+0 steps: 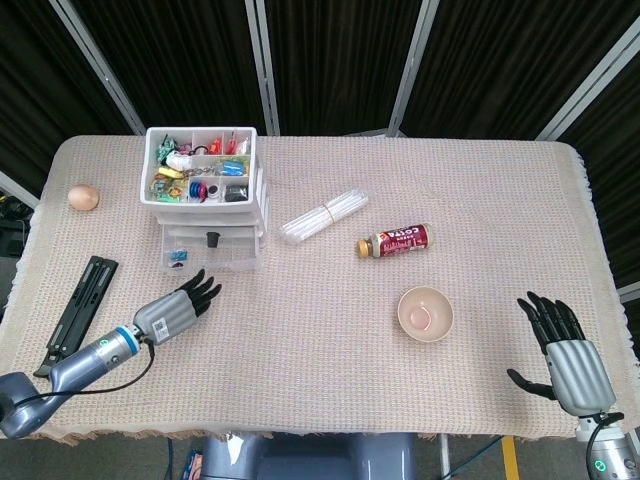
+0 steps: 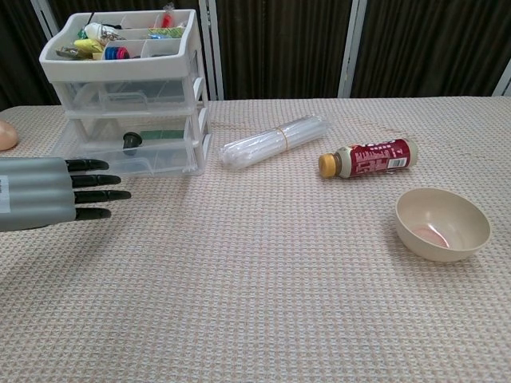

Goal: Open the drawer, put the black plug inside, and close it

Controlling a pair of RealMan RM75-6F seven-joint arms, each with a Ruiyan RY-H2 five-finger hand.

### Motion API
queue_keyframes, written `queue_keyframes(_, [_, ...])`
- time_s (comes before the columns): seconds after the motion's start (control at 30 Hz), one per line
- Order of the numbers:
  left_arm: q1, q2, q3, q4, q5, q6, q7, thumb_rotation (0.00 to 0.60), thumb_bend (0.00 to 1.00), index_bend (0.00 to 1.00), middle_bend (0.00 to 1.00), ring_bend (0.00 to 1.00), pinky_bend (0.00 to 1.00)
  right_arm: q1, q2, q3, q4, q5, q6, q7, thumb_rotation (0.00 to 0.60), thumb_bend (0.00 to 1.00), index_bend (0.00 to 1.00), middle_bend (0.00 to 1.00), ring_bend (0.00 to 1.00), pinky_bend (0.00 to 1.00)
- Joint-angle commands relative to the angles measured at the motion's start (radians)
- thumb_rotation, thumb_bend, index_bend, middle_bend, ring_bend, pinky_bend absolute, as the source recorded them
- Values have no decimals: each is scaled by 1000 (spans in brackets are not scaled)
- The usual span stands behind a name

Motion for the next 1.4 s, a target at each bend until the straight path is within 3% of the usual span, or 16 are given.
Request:
queue_keyframes(0.03, [5, 12, 6, 0, 5, 5, -1, 600, 451, 169, 0, 0, 81, 0, 0, 0, 0, -1, 1, 0, 600, 79, 22, 0, 0, 0])
queue_keyframes(0.53, [10, 64, 22, 14, 16, 5, -4, 600, 451, 159, 0, 0, 81, 0, -2, -1, -2, -1, 0, -4, 600, 80, 22, 0, 0, 0])
queue_keyframes(1.4, [-16, -69, -90, 108, -125, -49, 8, 600, 452, 145, 0, 0, 82, 1, -1, -1, 0, 0, -2, -1, 600, 81, 22, 0, 0, 0])
